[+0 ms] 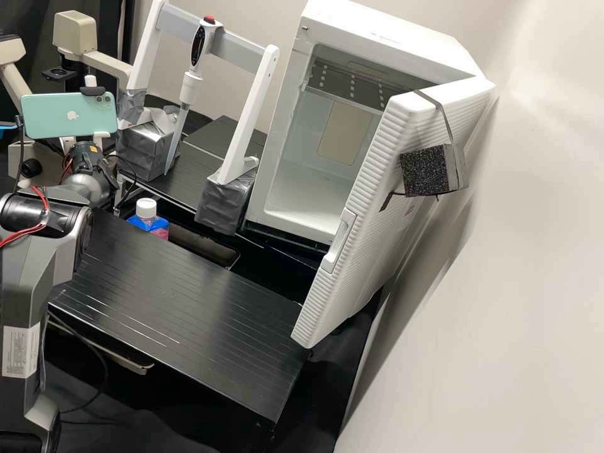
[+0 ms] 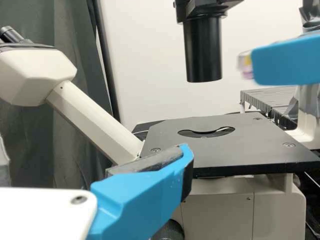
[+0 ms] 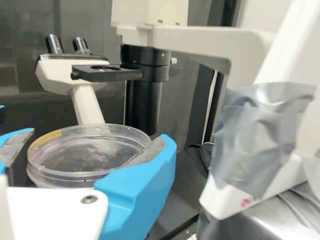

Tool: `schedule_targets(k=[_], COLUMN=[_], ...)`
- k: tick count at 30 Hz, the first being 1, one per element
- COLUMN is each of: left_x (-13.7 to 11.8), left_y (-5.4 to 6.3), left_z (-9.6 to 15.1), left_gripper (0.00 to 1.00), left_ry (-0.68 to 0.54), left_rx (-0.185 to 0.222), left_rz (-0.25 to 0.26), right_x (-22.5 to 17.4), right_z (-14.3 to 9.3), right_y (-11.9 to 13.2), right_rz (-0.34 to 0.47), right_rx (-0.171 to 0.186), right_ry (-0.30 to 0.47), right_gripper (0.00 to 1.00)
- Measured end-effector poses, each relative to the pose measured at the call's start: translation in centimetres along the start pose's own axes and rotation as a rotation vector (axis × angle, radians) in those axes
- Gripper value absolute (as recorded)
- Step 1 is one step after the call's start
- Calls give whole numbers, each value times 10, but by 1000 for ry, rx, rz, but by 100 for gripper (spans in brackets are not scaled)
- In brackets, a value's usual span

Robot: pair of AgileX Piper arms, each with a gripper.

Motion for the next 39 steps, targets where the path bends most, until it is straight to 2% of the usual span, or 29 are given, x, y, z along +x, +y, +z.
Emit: schedule_targets(k=[8,14,16,18,25,32,39], left_x=[0,0,0,0,0,0,0], left_y=[0,0,0,0,0,0,0], left_z=[0,0,0,0,0,0,0], left_gripper=[100,100,100,100,100,100,100], left_ry=[0,0,0,0,0,0,0], left_rx=[0,0,0,0,0,0,0], left_rz=[0,0,0,0,0,0,0], right_x=[18,31,34,37,44,51,64], right_z=[12,25,30,33,34,17,10], right_y=[-5,-7,-9,-12,-27,-26,-31], right_rz=[-7,14,23,19,-13,-13,-30], right_rx=[12,57,86,92,99,72,56], right_ry=[-49,-82,-102,-105,-105,-60,-84], right_gripper=[0,0,0,0,0,0,0])
